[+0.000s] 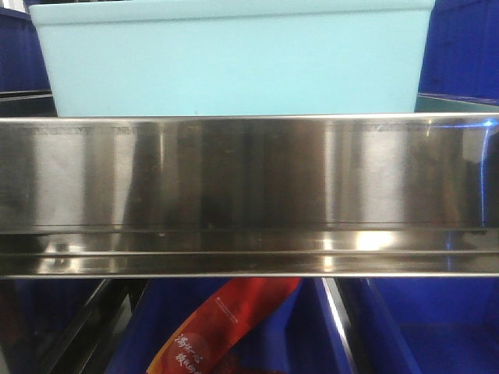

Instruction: Fetch blue bin and place on conveyor start

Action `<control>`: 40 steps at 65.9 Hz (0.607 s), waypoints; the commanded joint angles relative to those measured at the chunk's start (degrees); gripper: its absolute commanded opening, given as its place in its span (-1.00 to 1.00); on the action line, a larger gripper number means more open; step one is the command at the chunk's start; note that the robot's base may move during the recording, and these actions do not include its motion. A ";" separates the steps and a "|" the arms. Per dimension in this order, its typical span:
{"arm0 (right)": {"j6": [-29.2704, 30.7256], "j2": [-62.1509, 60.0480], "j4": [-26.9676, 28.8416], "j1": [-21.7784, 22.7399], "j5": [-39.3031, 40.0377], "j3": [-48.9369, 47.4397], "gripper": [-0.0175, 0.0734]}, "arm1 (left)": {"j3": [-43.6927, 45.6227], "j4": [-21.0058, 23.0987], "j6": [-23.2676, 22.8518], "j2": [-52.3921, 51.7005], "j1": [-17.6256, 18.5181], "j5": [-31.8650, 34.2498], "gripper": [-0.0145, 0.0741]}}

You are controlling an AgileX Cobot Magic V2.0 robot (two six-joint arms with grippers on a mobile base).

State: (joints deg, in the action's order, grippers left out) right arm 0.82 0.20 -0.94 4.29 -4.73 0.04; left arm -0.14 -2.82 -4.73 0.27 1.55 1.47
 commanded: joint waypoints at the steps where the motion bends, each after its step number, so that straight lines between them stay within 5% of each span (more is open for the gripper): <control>1: 0.35 -0.20 0.20 0.22 1.31 -0.04 -0.98 | 0.14 0.03 -0.04 -0.27 -0.20 0.83 -0.90; 40: 0.35 -0.20 0.20 0.22 1.31 -0.04 -0.98 | 0.14 0.03 -0.04 -0.27 -0.20 0.83 -0.90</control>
State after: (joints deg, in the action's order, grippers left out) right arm 0.82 0.20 -0.94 4.29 -4.73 0.04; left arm -0.14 -2.82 -4.73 0.27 1.55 1.47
